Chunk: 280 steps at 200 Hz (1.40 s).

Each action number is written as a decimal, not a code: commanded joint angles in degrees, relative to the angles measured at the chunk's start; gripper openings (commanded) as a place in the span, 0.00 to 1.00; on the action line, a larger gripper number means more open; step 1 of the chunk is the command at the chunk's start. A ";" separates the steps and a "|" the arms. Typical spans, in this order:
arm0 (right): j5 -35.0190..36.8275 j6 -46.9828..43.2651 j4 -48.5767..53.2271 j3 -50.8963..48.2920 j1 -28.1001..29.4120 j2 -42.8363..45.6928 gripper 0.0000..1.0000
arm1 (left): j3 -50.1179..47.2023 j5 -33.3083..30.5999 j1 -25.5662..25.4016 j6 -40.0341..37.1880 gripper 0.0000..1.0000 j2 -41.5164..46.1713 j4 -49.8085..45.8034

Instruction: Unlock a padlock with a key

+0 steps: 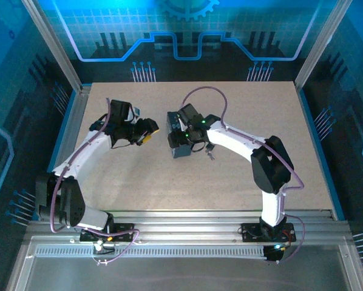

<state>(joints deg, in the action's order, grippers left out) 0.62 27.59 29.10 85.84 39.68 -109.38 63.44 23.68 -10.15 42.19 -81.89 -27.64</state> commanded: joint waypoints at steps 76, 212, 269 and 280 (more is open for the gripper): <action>-33.42 23.20 -30.94 -13.30 -6.54 -3.34 0.93 | 2.50 -12.98 0.48 -6.81 0.52 -1.89 -8.00; -31.59 12.08 -18.22 -7.81 -8.07 -6.56 1.00 | 4.50 -15.86 -0.52 -6.95 0.52 -5.96 -7.75; -41.27 14.19 -24.36 -9.47 -10.32 -3.05 1.00 | 4.35 -17.85 -0.31 -8.65 0.52 -5.58 -6.45; -38.11 8.29 -17.03 -9.49 -11.45 -0.35 1.00 | 3.72 -18.59 -0.26 -9.82 0.56 -4.86 -5.22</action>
<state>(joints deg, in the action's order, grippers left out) -37.95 43.07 3.84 76.44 30.79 -114.96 66.41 7.18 -10.35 35.40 -87.39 -34.17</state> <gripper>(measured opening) 0.999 0.526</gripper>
